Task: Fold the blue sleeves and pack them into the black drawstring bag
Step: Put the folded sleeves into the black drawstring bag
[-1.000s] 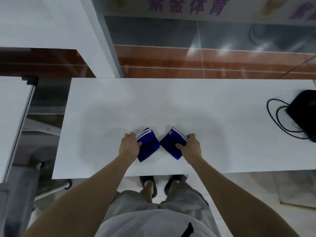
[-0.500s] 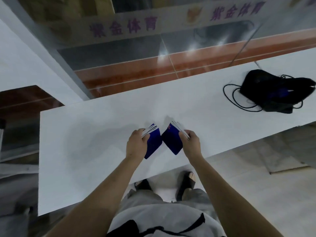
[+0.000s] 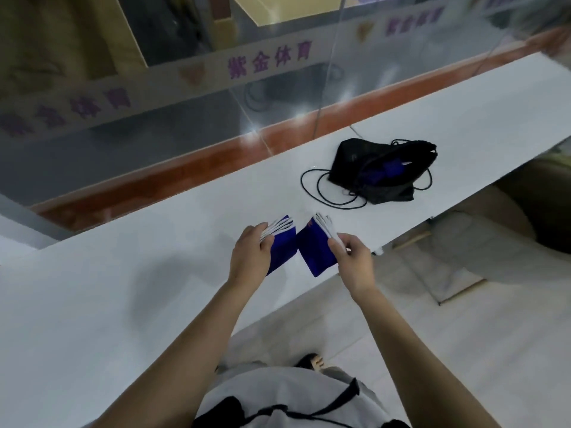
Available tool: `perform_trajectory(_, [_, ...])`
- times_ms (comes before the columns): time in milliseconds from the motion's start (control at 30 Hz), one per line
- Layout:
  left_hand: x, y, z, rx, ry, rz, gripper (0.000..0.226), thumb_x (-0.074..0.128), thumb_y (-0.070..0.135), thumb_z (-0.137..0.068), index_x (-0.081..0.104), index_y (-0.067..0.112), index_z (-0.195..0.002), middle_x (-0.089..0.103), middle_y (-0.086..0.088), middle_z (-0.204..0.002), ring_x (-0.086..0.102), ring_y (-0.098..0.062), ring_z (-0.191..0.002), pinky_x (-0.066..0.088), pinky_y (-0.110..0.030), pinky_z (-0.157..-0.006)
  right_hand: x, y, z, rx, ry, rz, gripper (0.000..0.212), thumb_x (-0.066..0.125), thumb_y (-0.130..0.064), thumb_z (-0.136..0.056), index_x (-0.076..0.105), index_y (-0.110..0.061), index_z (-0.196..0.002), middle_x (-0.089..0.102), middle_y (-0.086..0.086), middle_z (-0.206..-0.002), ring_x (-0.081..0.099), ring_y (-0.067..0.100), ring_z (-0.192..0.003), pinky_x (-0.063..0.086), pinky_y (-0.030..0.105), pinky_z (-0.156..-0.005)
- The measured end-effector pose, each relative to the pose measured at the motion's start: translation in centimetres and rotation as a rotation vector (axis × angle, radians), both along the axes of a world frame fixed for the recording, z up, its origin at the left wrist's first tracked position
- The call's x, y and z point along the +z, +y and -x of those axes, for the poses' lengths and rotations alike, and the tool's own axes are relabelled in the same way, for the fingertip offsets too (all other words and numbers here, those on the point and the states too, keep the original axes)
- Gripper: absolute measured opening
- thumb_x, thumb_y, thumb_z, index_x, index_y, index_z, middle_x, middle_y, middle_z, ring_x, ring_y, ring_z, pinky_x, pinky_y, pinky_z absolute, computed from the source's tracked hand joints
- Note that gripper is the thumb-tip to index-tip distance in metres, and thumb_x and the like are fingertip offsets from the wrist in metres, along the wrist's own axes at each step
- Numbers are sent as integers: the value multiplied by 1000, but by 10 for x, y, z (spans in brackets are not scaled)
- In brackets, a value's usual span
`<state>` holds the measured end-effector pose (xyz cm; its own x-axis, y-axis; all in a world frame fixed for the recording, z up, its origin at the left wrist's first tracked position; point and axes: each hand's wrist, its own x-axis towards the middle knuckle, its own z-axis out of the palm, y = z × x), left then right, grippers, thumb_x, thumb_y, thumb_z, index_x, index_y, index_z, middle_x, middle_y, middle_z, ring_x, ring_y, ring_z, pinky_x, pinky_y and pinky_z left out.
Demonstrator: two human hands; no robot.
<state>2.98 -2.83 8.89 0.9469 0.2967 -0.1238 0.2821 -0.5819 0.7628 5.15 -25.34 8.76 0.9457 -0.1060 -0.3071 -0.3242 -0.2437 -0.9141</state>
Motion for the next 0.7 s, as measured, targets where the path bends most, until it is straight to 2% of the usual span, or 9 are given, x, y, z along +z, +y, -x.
perform_trajectory(100, [3, -57, -28, -34, -30, 6, 35, 47, 27, -106, 55, 20, -139, 58, 2, -129, 58, -16, -116, 51, -19, -77, 9, -58, -18, -31, -10, -23, 15, 69, -25, -95, 69, -16, -107, 74, 3, -100, 71, 12, -81, 55, 19, -67])
perform_trajectory(167, [6, -91, -43, -72, -48, 7, 36, 47, 28, -106, 55, 20, -139, 58, 2, -129, 58, -16, -117, 58, -29, -85, 15, -93, -27, -60, -19, -29, 13, 71, -25, -94, 70, -18, -105, 75, 2, -98, 71, 8, -78, 53, 16, -63])
perform_trajectory(233, [10, -121, -56, -117, -66, -22, 35, 48, 27, -105, 56, 20, -139, 59, 2, -129, 58, -15, -116, 59, -35, -89, 17, -125, -36, -80, -33, -3, 12, 71, -26, -94, 71, -21, -104, 75, -2, -97, 71, 13, -84, 55, 20, -69])
perform_trajectory(300, [12, -144, -70, -146, -92, -56, 35, 49, 27, -105, 58, 18, -137, 61, 1, -126, 60, -16, -113, 57, -33, -87, 18, -151, -44, -92, -32, -5, 12, 70, -27, -94, 72, -22, -104, 77, -3, -96, 72, 17, -87, 57, 26, -76])
perform_trajectory(433, [17, -183, -106, -184, -134, -96, 32, 51, 25, -104, 63, 18, -132, 63, 2, -120, 62, -15, -106, 46, -23, -77, 18, -191, -67, -140, -41, -26, 11, 69, -28, -93, 73, -24, -103, 78, -5, -94, 74, 14, -85, 56, 29, -76])
perform_trajectory(567, [17, -217, -147, -234, -169, -98, 31, 52, 26, -104, 63, 18, -131, 63, 0, -116, 60, -13, -99, 51, -24, -75, 15, -225, -99, -164, -23, -66, 15, 69, -29, -93, 72, -23, -106, 78, -1, -98, 75, 21, -91, 59, 36, -83])
perform_trajectory(633, [14, -232, -172, -237, -174, -101, 31, 52, 27, -104, 62, 18, -132, 62, 0, -115, 60, -15, -101, 55, -29, -76, 17, -241, -121, -169, -37, -62, 15, 68, -28, -93, 71, -22, -108, 78, -1, -98, 75, 20, -88, 59, 35, -80])
perform_trajectory(700, [12, -246, -199, -221, -188, -109, 32, 53, 27, -104, 62, 18, -133, 62, 0, -114, 59, -15, -101, 52, -27, -75, 19, -255, -147, -181, -42, -55, 14, 68, -26, -95, 71, -23, -108, 77, -2, -98, 75, 18, -83, 58, 32, -72])
